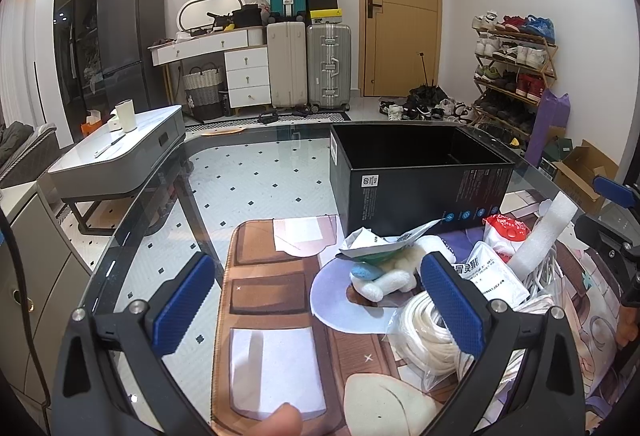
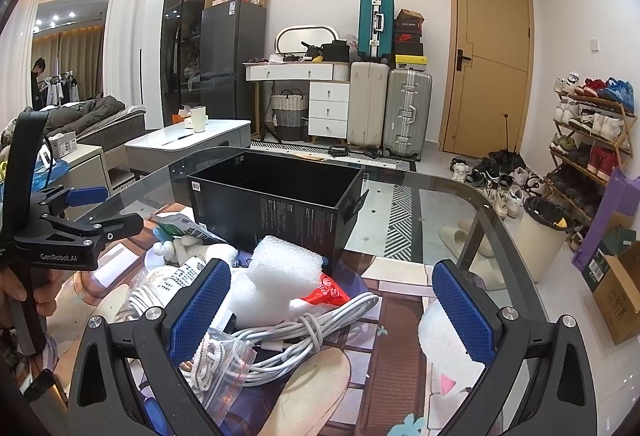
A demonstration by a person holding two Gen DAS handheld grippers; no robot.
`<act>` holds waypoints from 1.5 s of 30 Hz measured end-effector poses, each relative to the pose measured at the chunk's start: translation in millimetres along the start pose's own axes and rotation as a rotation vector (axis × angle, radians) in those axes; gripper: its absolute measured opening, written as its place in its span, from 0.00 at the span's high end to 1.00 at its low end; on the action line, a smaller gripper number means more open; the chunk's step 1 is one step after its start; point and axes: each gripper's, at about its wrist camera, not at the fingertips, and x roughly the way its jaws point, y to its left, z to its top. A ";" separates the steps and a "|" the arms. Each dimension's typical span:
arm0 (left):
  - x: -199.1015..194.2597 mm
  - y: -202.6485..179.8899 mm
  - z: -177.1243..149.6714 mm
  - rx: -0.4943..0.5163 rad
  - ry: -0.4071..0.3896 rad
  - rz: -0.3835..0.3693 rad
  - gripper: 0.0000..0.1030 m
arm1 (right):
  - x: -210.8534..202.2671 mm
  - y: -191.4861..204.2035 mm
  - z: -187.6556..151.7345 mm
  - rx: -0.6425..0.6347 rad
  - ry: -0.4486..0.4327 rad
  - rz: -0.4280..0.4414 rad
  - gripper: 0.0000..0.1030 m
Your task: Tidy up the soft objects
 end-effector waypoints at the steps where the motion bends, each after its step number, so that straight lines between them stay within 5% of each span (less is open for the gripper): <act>1: -0.4 -0.1 0.2 0.000 -0.001 0.000 0.00 | 0.1 0.0 0.3 0.000 0.000 0.000 0.00; 38: 1.4 3.0 0.1 -0.003 0.005 -0.005 0.00 | -1.4 4.2 -0.4 0.002 0.004 0.012 0.00; 45: 6.9 0.5 -1.6 0.000 0.047 -0.015 0.00 | 0.5 12.2 1.3 0.023 0.028 0.071 0.00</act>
